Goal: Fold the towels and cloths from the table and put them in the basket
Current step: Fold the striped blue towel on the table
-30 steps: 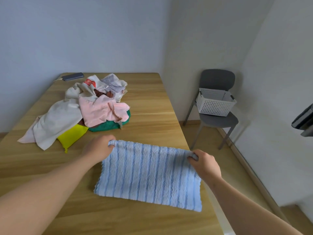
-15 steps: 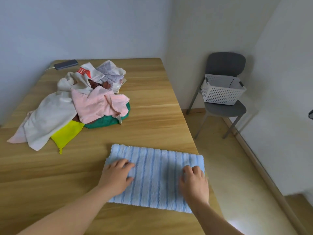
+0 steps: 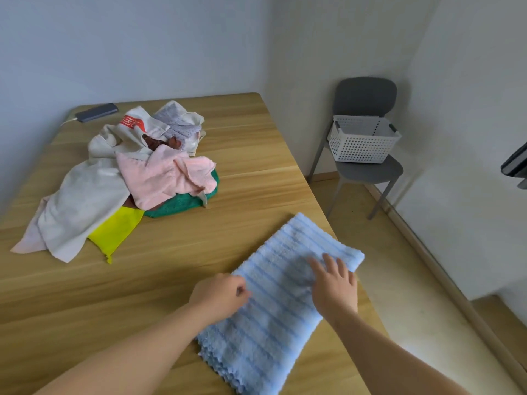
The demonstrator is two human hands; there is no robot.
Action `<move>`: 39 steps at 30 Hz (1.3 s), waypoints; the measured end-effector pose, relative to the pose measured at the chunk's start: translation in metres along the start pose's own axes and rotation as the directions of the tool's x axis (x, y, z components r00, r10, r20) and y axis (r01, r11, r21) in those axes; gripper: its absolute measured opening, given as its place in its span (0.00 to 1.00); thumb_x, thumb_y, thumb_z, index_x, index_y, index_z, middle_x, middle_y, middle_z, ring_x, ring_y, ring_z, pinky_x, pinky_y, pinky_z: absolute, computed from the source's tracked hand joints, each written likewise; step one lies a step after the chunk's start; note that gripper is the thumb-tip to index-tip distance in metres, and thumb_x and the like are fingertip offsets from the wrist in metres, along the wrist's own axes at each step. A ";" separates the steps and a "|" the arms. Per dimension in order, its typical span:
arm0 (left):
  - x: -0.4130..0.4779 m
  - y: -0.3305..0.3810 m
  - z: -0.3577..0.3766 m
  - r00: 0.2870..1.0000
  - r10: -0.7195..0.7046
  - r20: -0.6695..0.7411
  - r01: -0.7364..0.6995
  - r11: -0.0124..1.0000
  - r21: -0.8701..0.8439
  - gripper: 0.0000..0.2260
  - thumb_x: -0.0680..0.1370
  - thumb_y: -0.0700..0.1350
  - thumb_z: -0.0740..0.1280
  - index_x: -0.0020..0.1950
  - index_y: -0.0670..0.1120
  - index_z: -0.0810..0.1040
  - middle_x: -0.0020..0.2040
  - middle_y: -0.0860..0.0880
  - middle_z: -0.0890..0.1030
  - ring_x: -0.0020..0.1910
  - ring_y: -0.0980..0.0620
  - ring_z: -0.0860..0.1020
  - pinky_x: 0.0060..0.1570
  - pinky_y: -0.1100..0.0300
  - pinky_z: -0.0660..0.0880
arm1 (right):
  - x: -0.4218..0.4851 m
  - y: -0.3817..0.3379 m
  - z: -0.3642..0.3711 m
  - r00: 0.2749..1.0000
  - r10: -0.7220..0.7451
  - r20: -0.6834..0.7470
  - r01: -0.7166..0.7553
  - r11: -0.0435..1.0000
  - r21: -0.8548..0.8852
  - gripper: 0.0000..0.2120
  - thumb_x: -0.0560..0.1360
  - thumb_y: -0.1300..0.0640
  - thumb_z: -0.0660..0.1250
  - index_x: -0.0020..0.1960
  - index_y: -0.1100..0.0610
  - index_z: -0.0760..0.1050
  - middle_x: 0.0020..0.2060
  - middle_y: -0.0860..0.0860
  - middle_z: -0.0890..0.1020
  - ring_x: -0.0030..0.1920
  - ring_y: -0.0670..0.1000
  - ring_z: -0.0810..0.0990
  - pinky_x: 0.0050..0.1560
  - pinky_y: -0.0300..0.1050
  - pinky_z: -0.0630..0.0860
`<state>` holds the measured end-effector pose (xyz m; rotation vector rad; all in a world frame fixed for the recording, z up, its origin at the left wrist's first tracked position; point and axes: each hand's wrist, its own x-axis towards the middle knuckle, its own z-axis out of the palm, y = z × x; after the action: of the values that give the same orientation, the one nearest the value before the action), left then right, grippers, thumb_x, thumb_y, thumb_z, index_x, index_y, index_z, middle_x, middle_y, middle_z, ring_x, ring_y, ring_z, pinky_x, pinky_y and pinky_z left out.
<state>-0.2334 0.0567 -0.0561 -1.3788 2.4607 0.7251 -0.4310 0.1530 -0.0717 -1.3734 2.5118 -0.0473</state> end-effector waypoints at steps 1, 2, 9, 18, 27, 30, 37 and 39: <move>0.003 0.000 0.000 0.994 -0.015 -0.107 0.013 1.000 -0.021 0.07 0.79 0.52 0.58 0.47 0.55 0.75 0.50 0.55 0.79 0.48 0.51 0.78 0.39 0.59 0.69 | -0.005 -0.002 -0.001 0.994 0.097 -0.046 -0.094 0.993 0.066 0.25 0.77 0.58 0.56 0.72 0.45 0.58 0.73 0.49 0.58 0.73 0.55 0.56 0.70 0.49 0.57; 0.008 0.000 -0.001 0.983 -0.052 -0.174 0.041 0.997 -0.066 0.07 0.79 0.50 0.58 0.53 0.54 0.75 0.57 0.53 0.76 0.53 0.50 0.77 0.42 0.59 0.70 | -0.011 -0.002 -0.001 0.975 0.209 -0.072 -0.196 0.969 0.151 0.24 0.76 0.57 0.57 0.71 0.47 0.61 0.71 0.50 0.62 0.70 0.55 0.60 0.67 0.49 0.60; 0.043 0.021 -0.001 0.949 -0.299 0.096 0.297 0.752 -0.589 0.29 0.78 0.52 0.63 0.75 0.43 0.57 0.73 0.44 0.63 0.68 0.45 0.68 0.62 0.56 0.67 | -0.041 0.003 0.014 0.812 0.487 0.321 -0.540 0.419 0.730 0.23 0.75 0.52 0.64 0.65 0.62 0.63 0.53 0.55 0.75 0.49 0.55 0.76 0.45 0.46 0.74; 0.036 0.032 -0.003 0.917 -0.219 0.334 0.400 0.517 -0.757 0.09 0.75 0.45 0.69 0.49 0.40 0.76 0.39 0.45 0.75 0.36 0.47 0.74 0.38 0.61 0.70 | -0.037 0.000 0.001 0.760 0.320 0.566 -0.600 0.013 0.800 0.02 0.74 0.64 0.67 0.43 0.60 0.74 0.39 0.57 0.79 0.37 0.55 0.78 0.36 0.45 0.77; 0.030 0.028 -0.081 0.995 -0.083 0.060 0.077 0.223 -0.972 0.08 0.72 0.36 0.70 0.50 0.42 0.78 0.47 0.40 0.83 0.47 0.41 0.81 0.48 0.49 0.78 | 0.007 -0.014 -0.072 0.927 0.192 0.323 -0.312 -0.085 0.946 0.04 0.72 0.58 0.67 0.47 0.56 0.76 0.48 0.54 0.80 0.48 0.55 0.78 0.49 0.49 0.72; 0.023 0.026 -0.111 0.985 -0.047 -0.167 -0.155 0.198 -0.968 0.11 0.72 0.34 0.70 0.53 0.41 0.78 0.52 0.40 0.82 0.51 0.42 0.81 0.54 0.48 0.76 | 0.020 -0.026 -0.111 0.985 0.119 0.128 -0.121 -0.059 0.991 0.06 0.74 0.60 0.65 0.38 0.55 0.73 0.37 0.51 0.76 0.40 0.51 0.74 0.42 0.46 0.68; -0.006 0.002 -0.091 0.971 -0.148 -0.190 -0.132 0.336 -0.932 0.11 0.70 0.47 0.75 0.50 0.51 0.78 0.50 0.51 0.83 0.51 0.50 0.81 0.58 0.52 0.74 | 0.006 -0.035 -0.101 0.999 0.034 0.036 -0.040 0.114 0.993 0.07 0.71 0.54 0.67 0.37 0.56 0.72 0.36 0.51 0.75 0.40 0.52 0.72 0.43 0.43 0.67; -0.012 -0.009 -0.060 0.974 -0.221 -0.058 0.027 0.363 -0.931 0.14 0.71 0.56 0.72 0.51 0.51 0.79 0.50 0.52 0.83 0.52 0.51 0.80 0.58 0.53 0.74 | -0.004 -0.029 -0.071 0.987 0.017 0.158 -0.158 0.228 0.961 0.08 0.73 0.54 0.68 0.44 0.59 0.76 0.40 0.53 0.79 0.40 0.52 0.77 0.40 0.40 0.71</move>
<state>-0.2172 0.0303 -0.0021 -1.9710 1.9355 2.2963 -0.4236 0.1334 0.0019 -0.5864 1.6980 -1.2734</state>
